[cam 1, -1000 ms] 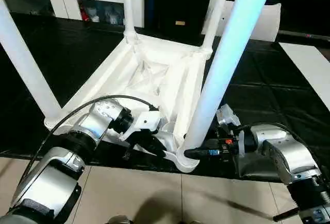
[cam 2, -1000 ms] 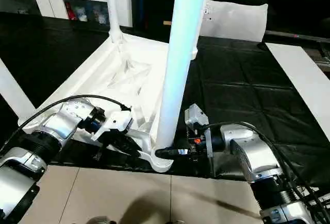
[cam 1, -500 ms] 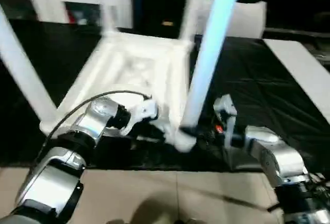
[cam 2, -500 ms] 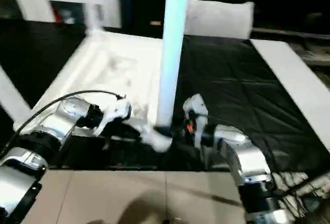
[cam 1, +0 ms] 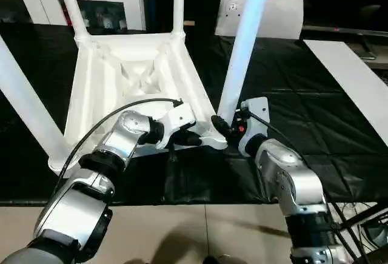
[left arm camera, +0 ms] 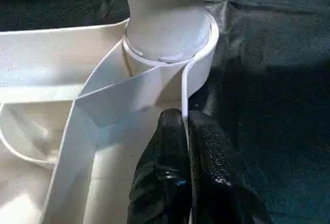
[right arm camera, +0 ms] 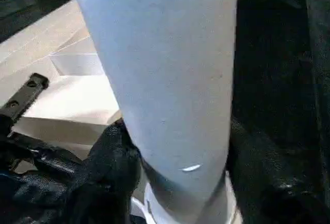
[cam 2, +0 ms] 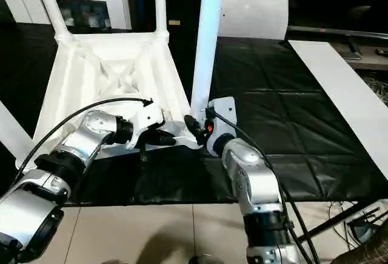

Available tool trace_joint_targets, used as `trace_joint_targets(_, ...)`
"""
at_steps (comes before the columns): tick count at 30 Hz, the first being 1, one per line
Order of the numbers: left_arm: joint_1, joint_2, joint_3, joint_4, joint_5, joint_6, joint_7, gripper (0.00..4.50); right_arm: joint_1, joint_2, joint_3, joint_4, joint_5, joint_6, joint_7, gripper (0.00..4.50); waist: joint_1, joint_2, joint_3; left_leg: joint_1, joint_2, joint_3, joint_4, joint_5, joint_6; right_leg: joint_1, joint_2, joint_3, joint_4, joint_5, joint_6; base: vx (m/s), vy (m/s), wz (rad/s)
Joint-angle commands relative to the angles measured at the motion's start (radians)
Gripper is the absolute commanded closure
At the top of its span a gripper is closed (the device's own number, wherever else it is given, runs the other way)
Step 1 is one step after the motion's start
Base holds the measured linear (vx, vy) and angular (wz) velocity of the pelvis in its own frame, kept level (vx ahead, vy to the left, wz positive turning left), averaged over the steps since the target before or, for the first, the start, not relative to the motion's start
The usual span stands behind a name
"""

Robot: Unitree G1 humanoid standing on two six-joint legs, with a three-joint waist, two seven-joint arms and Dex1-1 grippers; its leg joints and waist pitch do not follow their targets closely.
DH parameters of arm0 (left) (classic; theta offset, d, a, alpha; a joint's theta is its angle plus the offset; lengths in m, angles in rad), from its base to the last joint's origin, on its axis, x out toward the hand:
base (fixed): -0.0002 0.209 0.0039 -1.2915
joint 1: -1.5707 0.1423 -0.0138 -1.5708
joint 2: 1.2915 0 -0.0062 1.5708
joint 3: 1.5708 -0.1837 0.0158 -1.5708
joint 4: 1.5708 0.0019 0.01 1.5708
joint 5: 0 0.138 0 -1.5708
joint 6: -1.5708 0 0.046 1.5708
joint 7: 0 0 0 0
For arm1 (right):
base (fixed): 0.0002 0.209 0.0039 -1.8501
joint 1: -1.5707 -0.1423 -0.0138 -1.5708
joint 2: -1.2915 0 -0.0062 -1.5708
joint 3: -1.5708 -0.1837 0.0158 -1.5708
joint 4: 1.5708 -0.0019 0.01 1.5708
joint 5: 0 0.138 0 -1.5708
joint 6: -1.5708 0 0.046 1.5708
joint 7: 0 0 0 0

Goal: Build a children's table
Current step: Rotate leg to tighten

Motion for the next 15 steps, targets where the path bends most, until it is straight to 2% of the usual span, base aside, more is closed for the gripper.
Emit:
trace_joint_targets(1,-0.038,-0.048,-0.008,-0.03,-0.024,-0.091,-0.06,4.5,0.021,0.026,0.084,-0.03,0.032,0.005,0.036,1.45,0.005,0.016,-0.073,0.005,0.05,-0.013,-0.065,-0.098,0.048,0.07,-0.09,0.061,-0.059,-0.119,-0.203,0.0,0.0,0.0)
trace_joint_targets(5,-0.05,-0.025,-0.003,0.014,-0.027,-0.166,-0.111,4.5,0.071,-0.023,0.065,-0.084,0.042,-0.01,0.064,1.27,0.005,0.018,-0.068,0.009,0.05,-0.012,-0.067,-0.144,0.033,0.069,-0.09,0.062,-0.068,-0.188,-0.191,0.0,0.0,0.0)
trace_joint_targets(7,-0.054,-0.018,-0.006,0.025,-0.025,-0.19,-0.127,4.5,0.087,-0.042,0.064,-0.103,0.046,-0.008,0.082,0.92,0.009,0.017,-0.068,0.009,0.05,-0.011,-0.067,-0.149,0.035,0.069,-0.09,0.063,-0.07,-0.198,-0.184,0.0,0.0,0.0)
trace_joint_targets(8,-0.062,-0.01,-0.008,0.045,-0.016,-0.214,-0.138,4.5,0.114,-0.076,0.07,-0.127,0.043,-0.014,0.115,0.92,0.01,0.018,-0.067,0.01,0.051,-0.012,-0.068,-0.15,0.033,0.068,-0.091,0.064,-0.069,-0.199,-0.185,0.0,0.0,0.0)
trace_joint_targets(9,-0.068,-0.002,-0.011,0.063,-0.007,-0.24,-0.148,4.5,0.14,-0.105,0.073,-0.149,0.04,-0.019,0.143,0.89,0.013,0.011,-0.068,0.008,0.051,-0.011,-0.067,-0.147,0.035,0.07,-0.089,0.063,-0.068,-0.196,-0.179,0.0,0.0,0.0)
trace_joint_targets(10,-0.071,0.003,-0.013,0.072,-0.003,-0.256,-0.154,4.5,0.158,-0.119,0.069,-0.161,0.04,-0.024,0.154,0.79,0.022,0.013,-0.066,0.009,0.05,-0.011,-0.066,-0.147,0.041,0.07,-0.09,0.063,-0.072,-0.208,-0.166,0.0,0.0,0.0)
trace_joint_targets(14,-0.074,0.019,-0.013,0.093,0.0,-0.314,-0.193,4.5,0.224,-0.163,0.043,-0.203,0.048,-0.037,0.175,0.44,0.028,0.012,-0.065,0.009,0.052,-0.013,-0.068,-0.167,0.035,0.067,-0.093,0.062,-0.077,-0.263,-0.151,0.0,0.0,0.0)
trace_joint_targets(15,-0.075,0.028,-0.013,0.101,-0.001,-0.351,-0.219,4.5,0.267,-0.189,0.025,-0.228,0.058,-0.038,0.184,0.42,0.029,0.009,-0.064,0.007,0.051,-0.014,-0.069,-0.167,0.035,0.068,-0.094,0.062,-0.078,-0.274,-0.145,0.0,0.0,0.0)
